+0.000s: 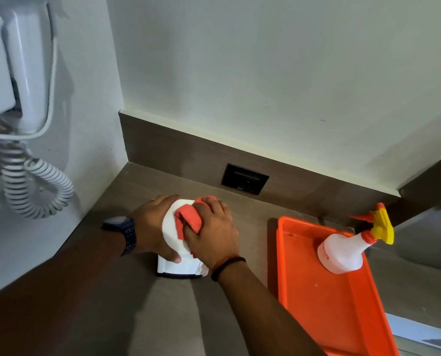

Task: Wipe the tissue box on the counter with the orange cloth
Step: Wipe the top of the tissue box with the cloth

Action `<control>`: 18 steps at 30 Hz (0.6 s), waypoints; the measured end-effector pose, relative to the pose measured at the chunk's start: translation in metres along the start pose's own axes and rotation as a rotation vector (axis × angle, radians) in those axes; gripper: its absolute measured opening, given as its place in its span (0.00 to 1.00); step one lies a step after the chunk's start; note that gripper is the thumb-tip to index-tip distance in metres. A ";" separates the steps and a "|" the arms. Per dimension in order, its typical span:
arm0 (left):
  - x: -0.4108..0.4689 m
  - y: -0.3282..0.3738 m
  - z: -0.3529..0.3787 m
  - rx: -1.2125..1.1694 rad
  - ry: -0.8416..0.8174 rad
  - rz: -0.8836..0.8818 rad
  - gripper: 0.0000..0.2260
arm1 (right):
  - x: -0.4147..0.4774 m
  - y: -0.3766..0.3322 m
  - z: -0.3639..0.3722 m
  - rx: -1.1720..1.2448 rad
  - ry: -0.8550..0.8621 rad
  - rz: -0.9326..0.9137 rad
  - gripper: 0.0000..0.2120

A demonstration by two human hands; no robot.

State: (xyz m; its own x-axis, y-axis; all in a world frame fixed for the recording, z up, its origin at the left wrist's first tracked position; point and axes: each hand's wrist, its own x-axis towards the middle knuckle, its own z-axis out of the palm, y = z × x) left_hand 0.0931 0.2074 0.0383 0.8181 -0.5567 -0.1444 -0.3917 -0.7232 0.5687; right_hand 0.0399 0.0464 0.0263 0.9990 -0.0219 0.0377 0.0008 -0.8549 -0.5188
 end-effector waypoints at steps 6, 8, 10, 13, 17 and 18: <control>-0.004 0.004 0.000 -0.039 0.040 -0.040 0.55 | 0.021 -0.009 0.002 0.023 0.042 0.079 0.22; -0.004 0.003 0.000 -0.059 0.037 -0.044 0.54 | 0.020 -0.018 0.005 -0.018 0.042 0.060 0.26; -0.004 0.003 0.001 -0.070 0.034 -0.045 0.53 | 0.014 -0.022 0.008 -0.072 0.063 0.003 0.29; -0.004 0.005 0.002 -0.044 0.042 -0.027 0.54 | 0.002 -0.014 0.006 -0.086 0.058 -0.070 0.29; -0.004 0.007 0.003 -0.037 0.047 -0.013 0.52 | 0.001 0.004 -0.002 -0.004 0.002 0.001 0.26; -0.004 0.007 0.003 -0.039 0.051 -0.015 0.52 | 0.005 0.004 -0.001 0.011 0.008 0.028 0.24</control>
State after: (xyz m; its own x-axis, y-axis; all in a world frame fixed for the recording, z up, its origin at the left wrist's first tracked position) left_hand 0.0856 0.2034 0.0406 0.8446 -0.5235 -0.1122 -0.3632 -0.7143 0.5983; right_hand 0.0444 0.0426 0.0251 0.9983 -0.0498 0.0305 -0.0262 -0.8483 -0.5289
